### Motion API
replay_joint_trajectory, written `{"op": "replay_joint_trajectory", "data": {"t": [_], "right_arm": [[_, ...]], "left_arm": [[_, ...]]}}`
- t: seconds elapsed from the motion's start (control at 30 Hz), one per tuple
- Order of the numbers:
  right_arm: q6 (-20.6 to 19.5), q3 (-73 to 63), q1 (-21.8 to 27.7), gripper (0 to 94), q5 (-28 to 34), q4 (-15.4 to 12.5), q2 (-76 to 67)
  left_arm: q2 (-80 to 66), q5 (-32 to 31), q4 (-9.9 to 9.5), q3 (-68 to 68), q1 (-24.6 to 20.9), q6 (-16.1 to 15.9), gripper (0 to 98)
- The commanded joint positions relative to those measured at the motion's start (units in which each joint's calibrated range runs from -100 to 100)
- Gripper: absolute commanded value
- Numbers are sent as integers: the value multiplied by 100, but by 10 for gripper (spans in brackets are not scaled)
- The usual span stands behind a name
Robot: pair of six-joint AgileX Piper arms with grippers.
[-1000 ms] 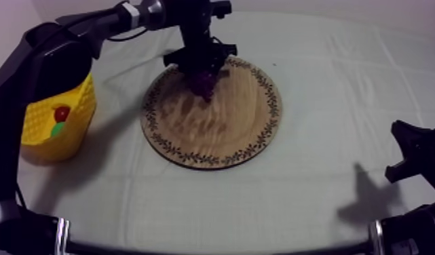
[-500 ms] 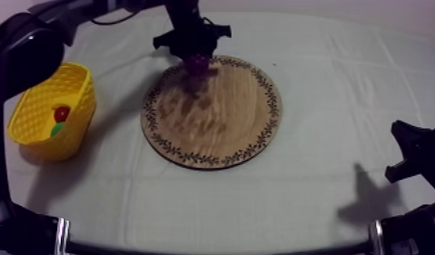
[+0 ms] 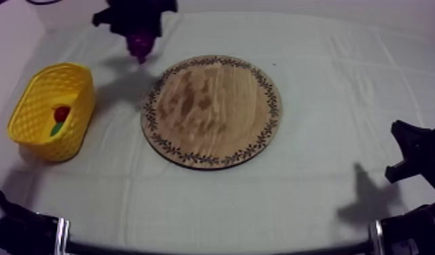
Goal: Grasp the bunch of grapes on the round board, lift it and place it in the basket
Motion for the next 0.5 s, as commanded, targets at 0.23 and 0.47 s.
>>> {"op": "replay_joint_trajectory", "data": {"t": [0.23, 0.47], "right_arm": [[-3, -3, 2, 4, 0, 1, -1], [-6, -3, 2, 4, 0, 1, -1]], "left_arm": [[-2360, -184, -247, 2136, -542, -505, 364], [-2800, -322, -414, 2282, -1028, -779, 361]]}}
